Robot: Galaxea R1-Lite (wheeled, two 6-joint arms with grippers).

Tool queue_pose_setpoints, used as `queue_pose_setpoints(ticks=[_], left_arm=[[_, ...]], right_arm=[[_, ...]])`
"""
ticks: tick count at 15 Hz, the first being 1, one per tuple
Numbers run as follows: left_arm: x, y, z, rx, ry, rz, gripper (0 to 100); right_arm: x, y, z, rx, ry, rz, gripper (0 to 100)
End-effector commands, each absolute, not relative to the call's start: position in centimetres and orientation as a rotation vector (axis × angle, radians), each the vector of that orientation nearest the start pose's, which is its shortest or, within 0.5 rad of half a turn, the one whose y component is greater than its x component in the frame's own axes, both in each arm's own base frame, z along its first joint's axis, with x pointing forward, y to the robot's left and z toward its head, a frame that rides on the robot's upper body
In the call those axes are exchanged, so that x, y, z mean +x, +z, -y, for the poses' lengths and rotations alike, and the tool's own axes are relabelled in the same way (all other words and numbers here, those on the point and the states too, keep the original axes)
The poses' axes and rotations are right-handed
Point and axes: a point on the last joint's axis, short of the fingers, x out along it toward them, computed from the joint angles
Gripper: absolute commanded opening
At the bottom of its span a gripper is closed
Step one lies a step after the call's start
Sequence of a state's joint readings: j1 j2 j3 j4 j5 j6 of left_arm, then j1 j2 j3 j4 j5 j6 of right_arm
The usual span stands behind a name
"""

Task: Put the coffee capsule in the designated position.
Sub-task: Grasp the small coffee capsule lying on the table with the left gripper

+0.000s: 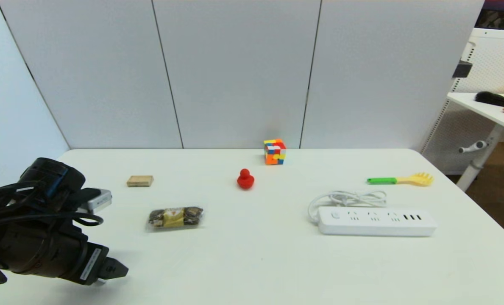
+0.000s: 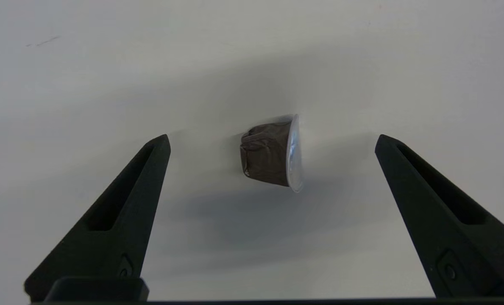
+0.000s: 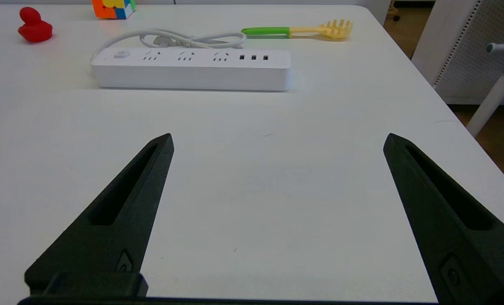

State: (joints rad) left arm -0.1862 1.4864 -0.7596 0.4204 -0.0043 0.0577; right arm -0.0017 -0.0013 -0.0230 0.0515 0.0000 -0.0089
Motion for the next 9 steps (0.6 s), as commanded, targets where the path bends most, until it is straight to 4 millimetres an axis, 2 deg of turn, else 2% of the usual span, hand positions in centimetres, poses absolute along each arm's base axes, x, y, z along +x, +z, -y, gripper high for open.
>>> queue_pose_setpoints(ticks=[1,9], left_arm=[[19.46,14.41,3.82,0.162,-0.208,-1.150,100],[18.68,14.24,3.60,0.120,-0.147,-1.158,100]], right_arm=[[-2.46,7.65,0.00,-0.009,-0.001,-0.029,100],[-2.46,7.65,0.00,-0.009,-0.001,-0.029,100]])
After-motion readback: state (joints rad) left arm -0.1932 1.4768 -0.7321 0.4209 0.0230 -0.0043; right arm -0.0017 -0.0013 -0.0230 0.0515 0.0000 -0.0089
